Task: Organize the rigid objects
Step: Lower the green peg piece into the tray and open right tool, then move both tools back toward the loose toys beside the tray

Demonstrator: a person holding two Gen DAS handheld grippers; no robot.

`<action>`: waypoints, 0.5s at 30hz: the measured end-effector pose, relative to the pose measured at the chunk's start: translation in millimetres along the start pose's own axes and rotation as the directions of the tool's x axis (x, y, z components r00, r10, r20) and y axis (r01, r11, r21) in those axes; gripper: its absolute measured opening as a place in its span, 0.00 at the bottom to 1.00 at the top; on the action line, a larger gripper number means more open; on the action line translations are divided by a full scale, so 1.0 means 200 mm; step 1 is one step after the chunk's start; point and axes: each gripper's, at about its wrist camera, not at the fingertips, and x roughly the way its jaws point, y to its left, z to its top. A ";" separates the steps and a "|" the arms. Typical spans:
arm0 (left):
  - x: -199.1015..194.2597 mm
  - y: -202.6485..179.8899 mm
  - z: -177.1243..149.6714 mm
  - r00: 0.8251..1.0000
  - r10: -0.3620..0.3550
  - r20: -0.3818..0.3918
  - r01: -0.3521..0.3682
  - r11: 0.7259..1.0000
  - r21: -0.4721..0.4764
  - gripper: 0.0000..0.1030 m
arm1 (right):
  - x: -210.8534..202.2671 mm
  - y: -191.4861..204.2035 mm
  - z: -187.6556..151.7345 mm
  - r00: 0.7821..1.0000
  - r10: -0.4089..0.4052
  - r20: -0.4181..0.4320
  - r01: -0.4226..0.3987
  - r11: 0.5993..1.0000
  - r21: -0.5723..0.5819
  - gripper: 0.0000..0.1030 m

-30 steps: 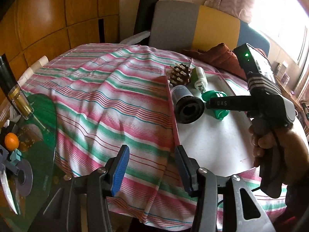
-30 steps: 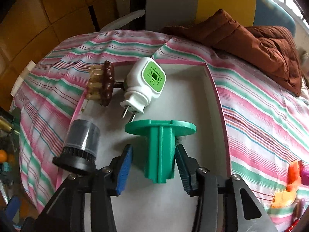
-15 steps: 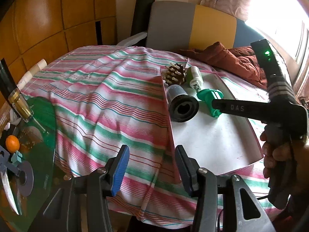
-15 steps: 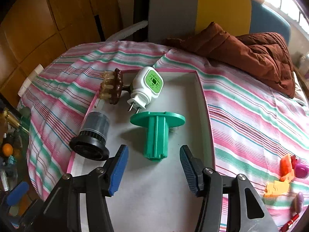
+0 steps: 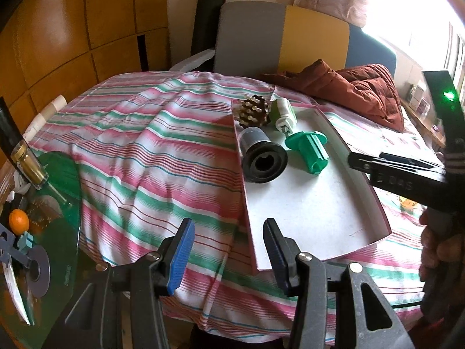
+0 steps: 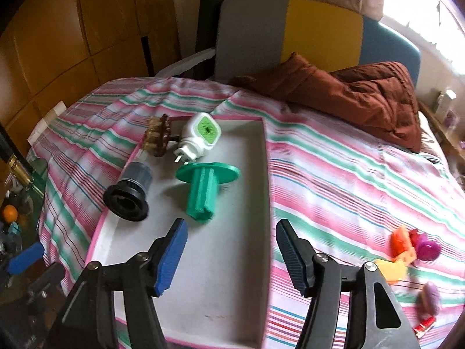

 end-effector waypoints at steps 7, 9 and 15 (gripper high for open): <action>0.00 -0.03 0.00 1.000 -0.010 -0.005 0.010 1.000 0.016 0.48 | -0.12 -0.21 -0.07 0.999 -0.048 0.023 0.047 0.998 0.040 0.69; 0.01 -0.04 0.00 1.000 -0.018 -0.009 0.018 1.000 0.020 0.48 | -0.15 -0.29 -0.08 0.997 -0.071 0.026 0.069 0.996 0.059 0.70; 0.01 -0.09 0.01 0.999 -0.051 -0.014 0.051 0.998 0.047 0.48 | -0.27 -0.62 -0.13 0.987 -0.156 0.034 0.148 0.976 0.162 0.70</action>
